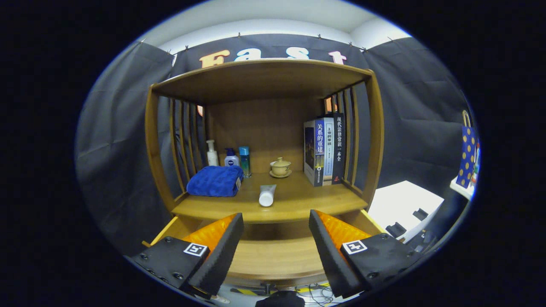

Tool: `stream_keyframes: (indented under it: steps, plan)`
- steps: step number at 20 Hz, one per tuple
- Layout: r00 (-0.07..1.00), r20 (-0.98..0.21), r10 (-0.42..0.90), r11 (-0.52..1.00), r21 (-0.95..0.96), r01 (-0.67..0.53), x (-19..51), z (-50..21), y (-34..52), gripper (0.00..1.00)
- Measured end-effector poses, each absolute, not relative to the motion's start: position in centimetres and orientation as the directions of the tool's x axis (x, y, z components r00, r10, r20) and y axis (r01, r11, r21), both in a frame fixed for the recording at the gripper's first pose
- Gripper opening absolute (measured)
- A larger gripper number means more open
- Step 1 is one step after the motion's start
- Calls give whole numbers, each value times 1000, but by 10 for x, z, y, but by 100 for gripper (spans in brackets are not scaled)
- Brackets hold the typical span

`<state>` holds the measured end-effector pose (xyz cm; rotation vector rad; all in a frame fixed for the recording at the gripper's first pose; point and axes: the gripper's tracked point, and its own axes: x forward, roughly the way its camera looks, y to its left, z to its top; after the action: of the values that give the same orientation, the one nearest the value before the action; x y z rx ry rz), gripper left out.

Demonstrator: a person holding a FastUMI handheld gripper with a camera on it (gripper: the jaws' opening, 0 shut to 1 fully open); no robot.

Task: Pull open the drawer, take out the items inside it, and place them on the countertop above the cabinet.

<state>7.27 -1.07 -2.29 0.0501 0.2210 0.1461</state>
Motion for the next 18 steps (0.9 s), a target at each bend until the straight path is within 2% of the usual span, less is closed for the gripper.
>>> stream_keyframes:
  steps: [4,12,18]
  plan:
    - [976,-174,131,991,50,-124,49,-51,-16,99]
    - [971,-210,118,993,50,-110,16,-111,-13,99]
    - [968,-222,114,992,-33,-124,14,-136,-11,99]
